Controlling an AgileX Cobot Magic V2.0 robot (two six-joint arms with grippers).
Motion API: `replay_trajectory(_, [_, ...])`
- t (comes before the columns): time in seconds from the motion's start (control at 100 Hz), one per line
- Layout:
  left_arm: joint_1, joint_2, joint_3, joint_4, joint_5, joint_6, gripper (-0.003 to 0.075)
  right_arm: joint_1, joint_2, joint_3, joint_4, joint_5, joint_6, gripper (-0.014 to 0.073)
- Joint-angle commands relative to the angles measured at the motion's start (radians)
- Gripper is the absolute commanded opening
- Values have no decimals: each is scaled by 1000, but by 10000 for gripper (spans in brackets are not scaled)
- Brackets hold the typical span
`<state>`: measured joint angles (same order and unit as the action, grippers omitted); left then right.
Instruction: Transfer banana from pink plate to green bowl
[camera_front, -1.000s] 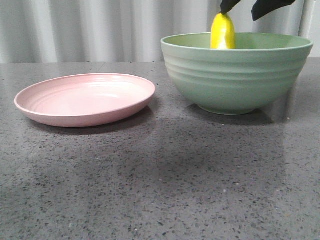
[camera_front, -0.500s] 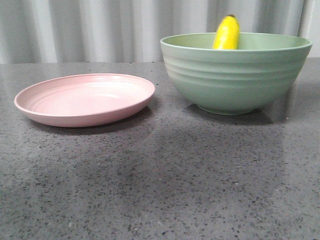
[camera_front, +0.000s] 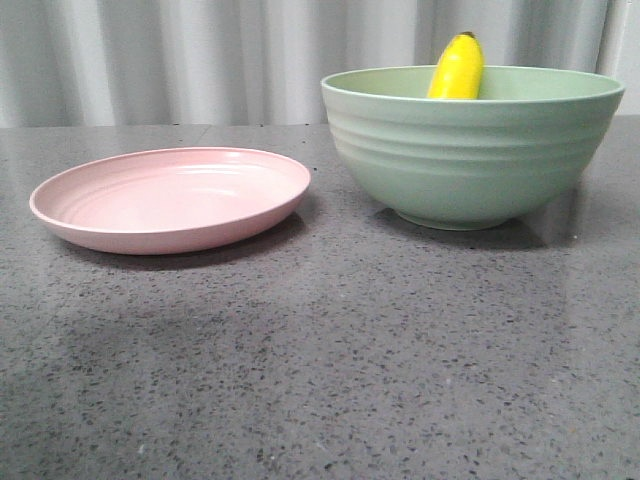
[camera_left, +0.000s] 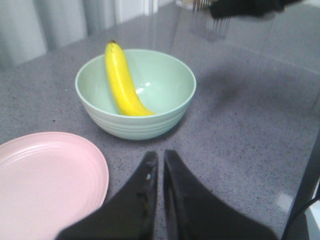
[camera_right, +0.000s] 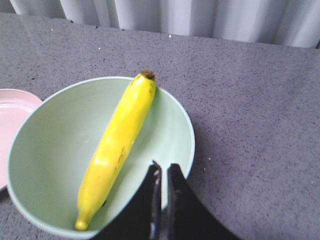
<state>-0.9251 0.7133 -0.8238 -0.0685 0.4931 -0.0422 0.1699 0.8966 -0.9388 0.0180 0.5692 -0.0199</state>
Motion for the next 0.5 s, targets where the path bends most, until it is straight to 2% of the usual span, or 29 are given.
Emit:
replay_trajectory(0.0, [-7,-86,56,2,-147,-15,-19,-1,-120,68,-10,-125,-8,-74])
replay_trajectory(0.13, [-7,-211,202,2,-257,-15,-19,-1,-291,230,-10,-212,-8,-74])
replay_trajectory(0.24, [-7,-309,303,2,-333,-15,-19,-1,-444,343,-10,-231,-8,-74])
replay_trajectory(0.49, [-7,-454,452,2,-351,-15,-19,-1,-769,518,-18,-210,-8,-74])
